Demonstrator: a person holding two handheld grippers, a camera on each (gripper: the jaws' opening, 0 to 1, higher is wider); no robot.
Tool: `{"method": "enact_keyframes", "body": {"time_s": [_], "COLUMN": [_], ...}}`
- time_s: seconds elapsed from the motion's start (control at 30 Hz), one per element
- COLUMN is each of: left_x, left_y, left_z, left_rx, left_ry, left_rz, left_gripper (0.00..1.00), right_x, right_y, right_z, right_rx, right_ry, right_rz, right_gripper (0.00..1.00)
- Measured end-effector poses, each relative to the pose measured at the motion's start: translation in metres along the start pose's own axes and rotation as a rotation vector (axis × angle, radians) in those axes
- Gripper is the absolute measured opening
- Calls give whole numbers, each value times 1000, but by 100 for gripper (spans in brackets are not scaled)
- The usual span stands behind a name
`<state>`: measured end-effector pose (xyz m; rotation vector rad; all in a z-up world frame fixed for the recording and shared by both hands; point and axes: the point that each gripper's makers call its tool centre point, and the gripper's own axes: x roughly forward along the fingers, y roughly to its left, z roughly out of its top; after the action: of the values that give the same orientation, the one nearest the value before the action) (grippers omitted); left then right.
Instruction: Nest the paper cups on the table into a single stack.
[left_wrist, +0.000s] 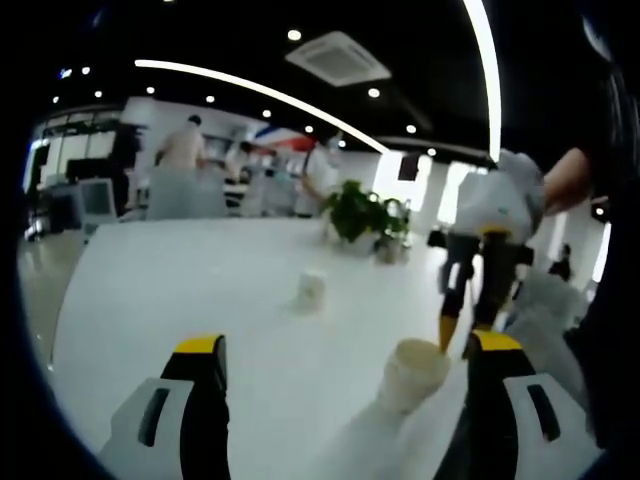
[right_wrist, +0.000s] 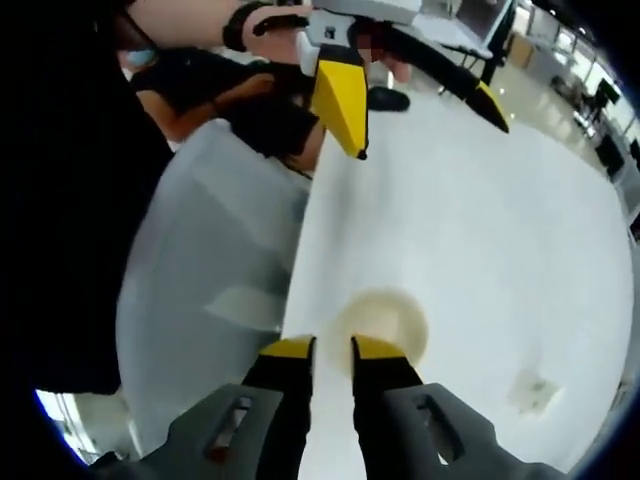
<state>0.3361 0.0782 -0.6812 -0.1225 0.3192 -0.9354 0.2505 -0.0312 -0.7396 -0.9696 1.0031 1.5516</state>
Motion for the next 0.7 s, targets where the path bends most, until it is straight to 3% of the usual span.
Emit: {"method": "enact_keyframes", "body": {"time_s": [0.37, 0.53, 0.7], "left_x": [-2, -2, -2], "left_y": [1, 0, -1], "left_z": [2, 5, 6], "left_rx": [3, 8, 17], "left_ry": [2, 5, 11], "left_rz": [2, 2, -2], "left_gripper": [98, 98, 98], "right_x": [-22, -32, -40], "right_y": [-12, -18, -23], "right_z": [8, 8, 4], "right_rx": [141, 224, 253], "right_ry": [-219, -296, -356], "right_rz": [-70, -107, -156], "right_gripper": [12, 20, 25]}}
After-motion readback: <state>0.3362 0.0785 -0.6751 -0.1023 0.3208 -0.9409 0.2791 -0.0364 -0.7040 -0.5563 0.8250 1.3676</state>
